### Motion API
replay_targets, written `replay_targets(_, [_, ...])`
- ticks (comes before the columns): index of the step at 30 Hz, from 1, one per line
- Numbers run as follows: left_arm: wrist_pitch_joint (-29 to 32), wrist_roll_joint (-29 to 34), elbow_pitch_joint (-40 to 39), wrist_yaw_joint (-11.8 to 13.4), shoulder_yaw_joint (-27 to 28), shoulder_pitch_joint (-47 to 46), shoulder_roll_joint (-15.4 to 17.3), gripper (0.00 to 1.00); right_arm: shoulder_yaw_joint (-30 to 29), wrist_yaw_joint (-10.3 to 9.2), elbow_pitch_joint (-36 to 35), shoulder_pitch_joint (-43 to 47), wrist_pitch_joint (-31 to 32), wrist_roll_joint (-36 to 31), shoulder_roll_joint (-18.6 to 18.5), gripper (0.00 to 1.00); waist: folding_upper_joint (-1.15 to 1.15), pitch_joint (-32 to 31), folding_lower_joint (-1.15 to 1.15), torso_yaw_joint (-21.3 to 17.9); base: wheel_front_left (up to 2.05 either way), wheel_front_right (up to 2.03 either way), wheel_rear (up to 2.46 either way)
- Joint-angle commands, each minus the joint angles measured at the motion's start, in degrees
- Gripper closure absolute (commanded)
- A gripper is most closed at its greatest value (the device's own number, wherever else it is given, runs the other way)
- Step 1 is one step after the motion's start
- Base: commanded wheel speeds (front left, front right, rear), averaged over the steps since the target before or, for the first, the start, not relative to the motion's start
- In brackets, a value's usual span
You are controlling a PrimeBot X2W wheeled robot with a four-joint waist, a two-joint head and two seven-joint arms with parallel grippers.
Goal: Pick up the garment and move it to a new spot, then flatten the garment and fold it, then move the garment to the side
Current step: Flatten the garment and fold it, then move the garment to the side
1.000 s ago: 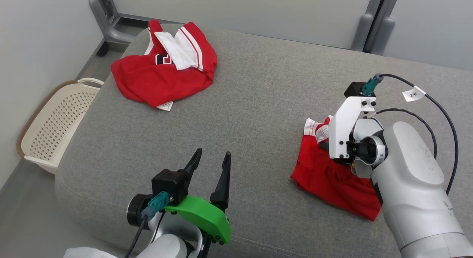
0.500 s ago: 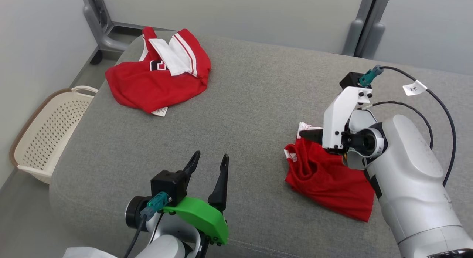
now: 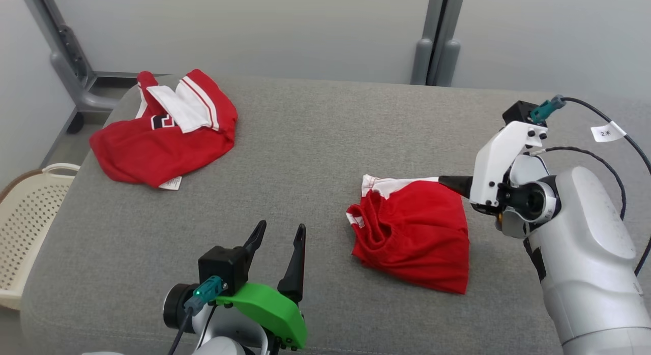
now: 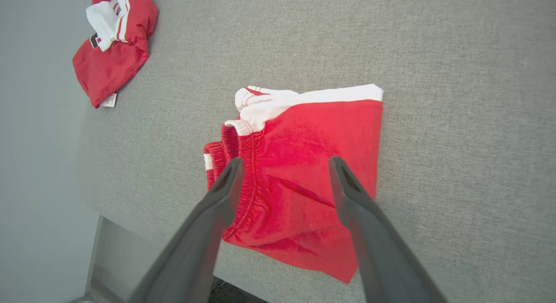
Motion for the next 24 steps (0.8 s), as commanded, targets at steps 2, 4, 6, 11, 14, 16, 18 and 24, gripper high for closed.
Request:
replay_targets(2, [0.15, -0.35, -0.77, 0.60, 0.17, 0.91, 0.40, 0.00, -0.27, 0.00, -1.82, 2.18, -0.80, -1.15, -0.95, 0.00, 0.00, -0.34, 0.00, -3.25, 0.00, 0.00, 0.00])
replay_targets(4, [0.34, -0.13, -1.16, 0.81, 0.15, 0.83, 0.61, 0.00, 0.70, 0.00, -3.45, 3.90, -2.00, -1.50, -1.96, 0.00, 0.00, 0.04, 0.00, -3.93, 0.00, 0.00, 0.00])
replay_targets(6, [0.60, 0.29, -1.91, 0.96, -0.01, 0.56, 1.04, 0.00, 2.58, 0.00, -5.16, 6.40, -4.29, -1.01, -3.43, 0.00, 0.00, 0.75, 0.00, -4.50, 0.00, 0.00, 0.00])
replay_targets(11, [1.62, 1.15, -3.03, 1.29, -0.53, -0.65, 2.02, 0.00, 3.92, 0.00, -5.36, 8.72, -8.13, -0.60, -4.89, 0.00, 0.00, 2.84, 0.00, -4.03, 0.00, 0.00, 0.00])
replay_targets(14, [2.10, 1.73, -3.82, 1.49, -0.75, -1.55, 2.35, 0.00, 3.34, 0.00, -3.93, 8.58, -10.31, -0.41, -5.13, 0.00, 0.00, 4.38, 0.00, -3.06, 0.00, 0.00, 0.00])
replay_targets(16, [2.42, 2.14, -4.29, 1.68, -0.82, -2.03, 2.51, 0.00, 2.63, 0.00, -2.66, 7.77, -11.58, -0.26, -5.17, 0.00, 0.00, 5.37, 0.00, -2.25, 0.00, 0.00, 0.00])
replay_targets(18, [2.65, 2.45, -4.68, 1.79, -0.94, -2.53, 2.65, 0.00, 1.91, 0.00, -1.25, 6.84, -12.70, -0.06, -5.02, 0.00, 0.00, 6.32, 0.00, -1.36, 0.00, 0.00, 0.00])
replay_targets(24, [2.96, 3.18, -5.74, 2.09, -0.85, -3.99, 3.02, 0.00, 1.00, 0.00, 2.96, 4.78, -14.69, 0.54, -4.99, 0.00, 0.00, 8.48, 0.00, 1.06, 0.00, 0.00, 0.00])
